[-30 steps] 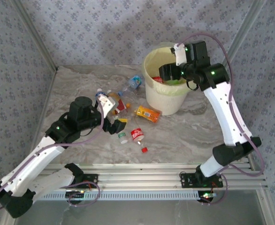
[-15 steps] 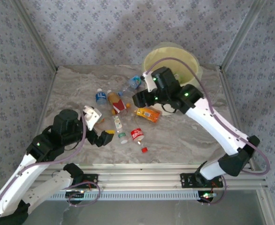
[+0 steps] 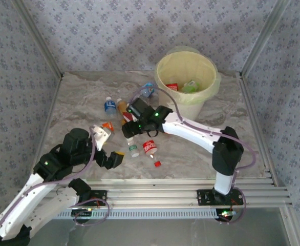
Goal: Put the plastic bottles in the bin
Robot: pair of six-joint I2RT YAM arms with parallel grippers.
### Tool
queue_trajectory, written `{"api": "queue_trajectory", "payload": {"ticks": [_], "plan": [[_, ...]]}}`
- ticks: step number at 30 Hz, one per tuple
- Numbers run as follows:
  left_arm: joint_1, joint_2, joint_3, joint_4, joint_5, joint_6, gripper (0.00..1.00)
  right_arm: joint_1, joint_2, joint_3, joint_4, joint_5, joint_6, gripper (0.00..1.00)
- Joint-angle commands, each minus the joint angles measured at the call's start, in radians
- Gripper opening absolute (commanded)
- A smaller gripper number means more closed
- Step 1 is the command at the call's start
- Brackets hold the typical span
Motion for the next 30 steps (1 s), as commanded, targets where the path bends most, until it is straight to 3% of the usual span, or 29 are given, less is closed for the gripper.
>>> {"api": "queue_trajectory", "payload": {"ticks": [1,16,30], "plan": [[-0.003,-0.02,-0.004,0.008,0.018,-0.033,1.0,0.019,0.065,0.049,0.003,0.05,0.038,0.8],[-0.004,-0.019,-0.013,0.022,0.028,-0.032,1.0,0.046,0.283,0.163,-0.024,0.091,0.061,0.76],[-0.003,-0.019,-0.016,0.026,0.041,-0.03,1.0,0.057,0.378,0.227,-0.064,0.131,0.063,0.79]]}}
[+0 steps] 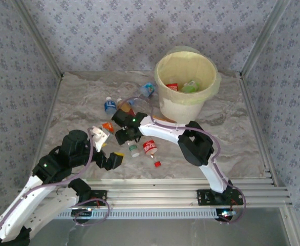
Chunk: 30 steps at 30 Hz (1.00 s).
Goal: Put the plastic bottles in the bin
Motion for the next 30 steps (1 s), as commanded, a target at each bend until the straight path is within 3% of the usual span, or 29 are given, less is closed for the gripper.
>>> {"api": "queue_trajectory", "payload": {"ticks": [1,17,21,30], "plan": [[-0.003,-0.001,0.0,0.019,0.024,-0.006,0.99,0.01,0.031,0.045,-0.044,0.037,0.02,0.79],[-0.003,-0.009,0.001,0.018,0.019,-0.007,1.0,0.02,0.078,0.096,-0.097,0.067,0.0,0.72],[-0.003,-0.016,0.002,0.021,0.014,-0.007,1.0,0.022,0.043,0.083,-0.071,0.046,-0.013,0.66],[-0.003,-0.004,0.06,0.05,0.018,0.015,1.0,0.014,-0.103,0.026,-0.004,-0.042,-0.038,0.63]]}}
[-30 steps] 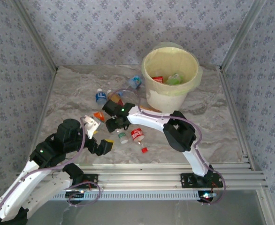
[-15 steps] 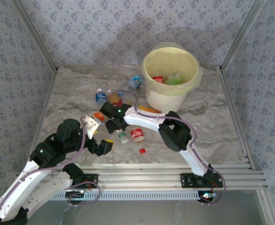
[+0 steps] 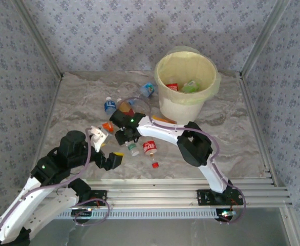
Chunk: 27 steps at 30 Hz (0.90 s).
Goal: Put the plastic bottles in the bin
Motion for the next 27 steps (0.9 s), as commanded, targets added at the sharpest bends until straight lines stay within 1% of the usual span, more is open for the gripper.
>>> {"api": "queue_trajectory", "payload": {"ticks": [1,5,7,10,15,21,27], "plan": [[-0.003,0.019,0.067,0.04,0.015,0.02,1.0,-0.002,-0.112,-0.009,0.022,-0.041,-0.023,0.63],[-0.003,0.051,0.113,0.079,0.016,0.048,1.0,-0.02,-0.204,-0.037,0.034,-0.068,-0.04,0.63],[-0.003,0.078,0.14,0.126,0.023,0.065,1.0,-0.036,-0.262,-0.049,0.034,-0.082,-0.055,0.62],[-0.002,0.129,0.178,0.173,0.041,0.075,1.0,-0.057,-0.34,-0.054,0.016,-0.079,-0.089,0.62],[-0.002,0.198,0.204,0.298,0.046,0.04,1.0,-0.095,-0.449,-0.043,-0.023,-0.07,-0.154,0.62],[-0.002,0.296,0.255,0.413,0.102,0.041,1.0,-0.164,-0.54,0.0,-0.074,-0.045,-0.225,0.62],[0.008,0.37,0.221,0.562,0.172,0.025,1.0,-0.254,-0.608,0.031,-0.097,-0.016,-0.273,0.62]]}}
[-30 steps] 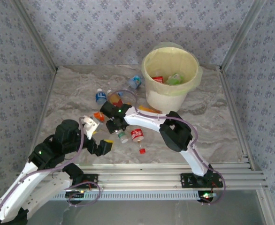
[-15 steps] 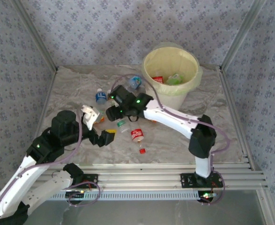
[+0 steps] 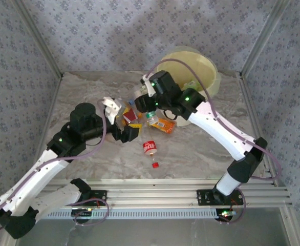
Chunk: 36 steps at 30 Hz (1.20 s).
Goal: Put the plastic bottles in the bin
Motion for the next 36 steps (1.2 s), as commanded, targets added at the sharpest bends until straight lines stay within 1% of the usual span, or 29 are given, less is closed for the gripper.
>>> {"api": "queue_trajectory", "payload": {"ticks": [1,8,17,23,27,32,36], "plan": [[0.013,0.025,-0.008,0.147,0.077,-0.024,1.0,-0.053,-0.062,0.041,-0.033,0.032,-0.055,0.62],[0.056,0.042,-0.087,0.261,0.174,-0.089,0.99,-0.198,-0.072,0.092,-0.018,0.021,-0.106,0.61],[0.058,0.024,-0.102,0.229,0.16,-0.079,1.0,-0.376,-0.009,0.182,-0.01,-0.018,-0.118,0.6],[0.057,0.029,-0.09,0.196,0.156,-0.06,1.0,-0.462,0.055,0.235,-0.026,-0.042,-0.111,0.59],[0.058,0.03,-0.08,0.16,0.152,-0.036,1.0,-0.496,0.113,0.268,-0.045,-0.042,-0.119,0.59],[0.053,0.047,-0.054,0.088,0.152,0.014,1.0,-0.524,0.216,0.35,-0.136,-0.04,-0.156,0.59],[0.047,0.051,-0.056,0.083,0.155,0.018,1.0,-0.531,0.265,0.369,-0.18,-0.022,-0.172,0.59]]}}
